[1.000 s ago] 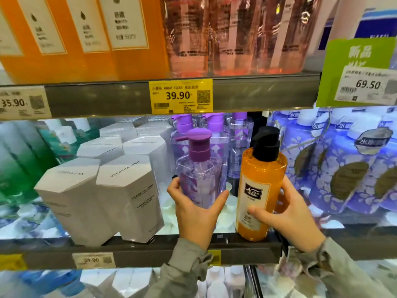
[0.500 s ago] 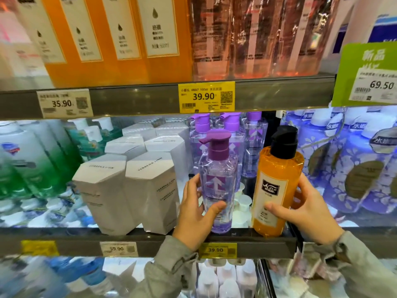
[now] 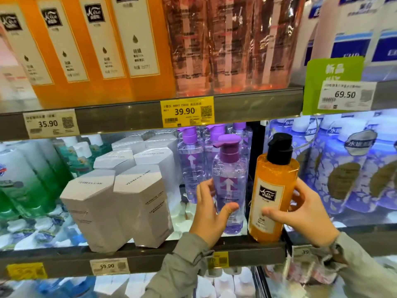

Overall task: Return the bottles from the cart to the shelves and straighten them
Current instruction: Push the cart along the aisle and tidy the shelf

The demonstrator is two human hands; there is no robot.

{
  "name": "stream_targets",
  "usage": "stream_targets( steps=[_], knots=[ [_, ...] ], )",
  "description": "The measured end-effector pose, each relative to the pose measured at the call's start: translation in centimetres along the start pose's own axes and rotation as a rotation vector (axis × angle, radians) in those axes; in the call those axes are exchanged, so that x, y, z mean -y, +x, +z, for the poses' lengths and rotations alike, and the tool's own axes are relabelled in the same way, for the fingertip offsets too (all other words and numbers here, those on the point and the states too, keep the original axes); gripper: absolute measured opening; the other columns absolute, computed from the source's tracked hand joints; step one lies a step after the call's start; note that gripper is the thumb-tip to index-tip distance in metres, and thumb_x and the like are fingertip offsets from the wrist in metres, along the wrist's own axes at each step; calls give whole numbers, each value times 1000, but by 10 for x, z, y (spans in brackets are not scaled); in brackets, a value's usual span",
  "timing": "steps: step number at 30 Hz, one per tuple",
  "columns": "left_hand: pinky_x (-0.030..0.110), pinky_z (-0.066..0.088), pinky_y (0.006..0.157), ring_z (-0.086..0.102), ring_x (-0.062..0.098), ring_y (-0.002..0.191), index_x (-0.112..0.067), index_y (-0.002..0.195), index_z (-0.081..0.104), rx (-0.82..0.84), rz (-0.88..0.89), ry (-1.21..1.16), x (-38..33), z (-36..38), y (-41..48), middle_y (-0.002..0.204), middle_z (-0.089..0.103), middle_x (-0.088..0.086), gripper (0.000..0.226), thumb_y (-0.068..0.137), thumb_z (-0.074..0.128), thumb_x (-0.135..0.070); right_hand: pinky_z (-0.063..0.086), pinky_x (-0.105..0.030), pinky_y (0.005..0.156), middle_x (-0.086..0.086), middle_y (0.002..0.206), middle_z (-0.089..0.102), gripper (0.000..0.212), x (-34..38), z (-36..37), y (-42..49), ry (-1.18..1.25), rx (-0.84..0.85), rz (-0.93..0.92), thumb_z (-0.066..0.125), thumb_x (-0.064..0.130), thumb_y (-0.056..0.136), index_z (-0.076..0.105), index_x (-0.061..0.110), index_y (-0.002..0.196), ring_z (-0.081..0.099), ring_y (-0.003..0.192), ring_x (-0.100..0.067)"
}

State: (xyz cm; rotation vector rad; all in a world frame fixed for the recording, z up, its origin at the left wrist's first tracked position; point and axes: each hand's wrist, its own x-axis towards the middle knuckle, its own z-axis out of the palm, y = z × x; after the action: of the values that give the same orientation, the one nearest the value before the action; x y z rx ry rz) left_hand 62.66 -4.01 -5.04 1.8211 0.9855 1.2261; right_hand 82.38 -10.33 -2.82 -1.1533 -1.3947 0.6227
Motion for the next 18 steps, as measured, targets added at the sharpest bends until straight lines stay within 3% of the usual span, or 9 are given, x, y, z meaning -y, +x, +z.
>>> stream_targets(
  steps=[2, 4, 7, 9, 12, 18],
  knots=[
    [41, 48, 98, 47, 6, 114, -42, 106, 34, 5, 1, 10, -1, 10, 7, 120, 41, -4, 47, 74, 69, -40, 53, -14, 65, 19, 91, 72, 57, -1, -3, -2, -3, -6, -4, 80, -12, 56, 57, 18, 98, 67, 88, -1],
    [43, 48, 97, 46, 3, 113, -39, 106, 34, 5, 8, 7, 1, 17, 12, 120, 41, -3, 48, 77, 72, -31, 54, -15, 66, 18, 91, 72, 56, -2, -9, -3, 15, -12, -26, 83, -6, 55, 58, 17, 99, 68, 88, -1],
    [42, 49, 96, 45, -2, 113, -41, 105, 33, -17, 14, 21, 1, 27, 16, 119, 39, -9, 46, 76, 70, -36, 57, -24, 75, 8, 100, 72, 65, 0, -20, -3, 3, -21, -78, 90, 39, 52, 61, 17, 106, 68, 94, -9],
    [42, 49, 95, 45, 0, 113, -40, 104, 33, -28, 17, 27, 1, 33, 19, 119, 39, -8, 46, 80, 71, -30, 57, -25, 77, 5, 102, 72, 70, 3, -27, -2, 33, -24, -69, 86, 57, 46, 63, 27, 104, 68, 96, -11],
    [43, 49, 94, 48, 8, 113, -37, 104, 34, -38, 24, 16, 1, 42, 24, 118, 39, -4, 45, 82, 71, -25, 57, -26, 75, 3, 103, 72, 64, -1, -31, 1, 76, -18, -50, 87, 60, 42, 63, 39, 98, 68, 97, -13],
    [37, 47, 97, 50, 9, 110, -34, 101, 34, -99, 8, 39, -4, 55, 27, 117, 43, -2, 45, 81, 72, -21, 58, -26, 76, 5, 108, 70, 65, -7, -35, 2, 87, -38, -11, 88, 58, 39, 62, 44, 97, 67, 99, -12]
  ],
)
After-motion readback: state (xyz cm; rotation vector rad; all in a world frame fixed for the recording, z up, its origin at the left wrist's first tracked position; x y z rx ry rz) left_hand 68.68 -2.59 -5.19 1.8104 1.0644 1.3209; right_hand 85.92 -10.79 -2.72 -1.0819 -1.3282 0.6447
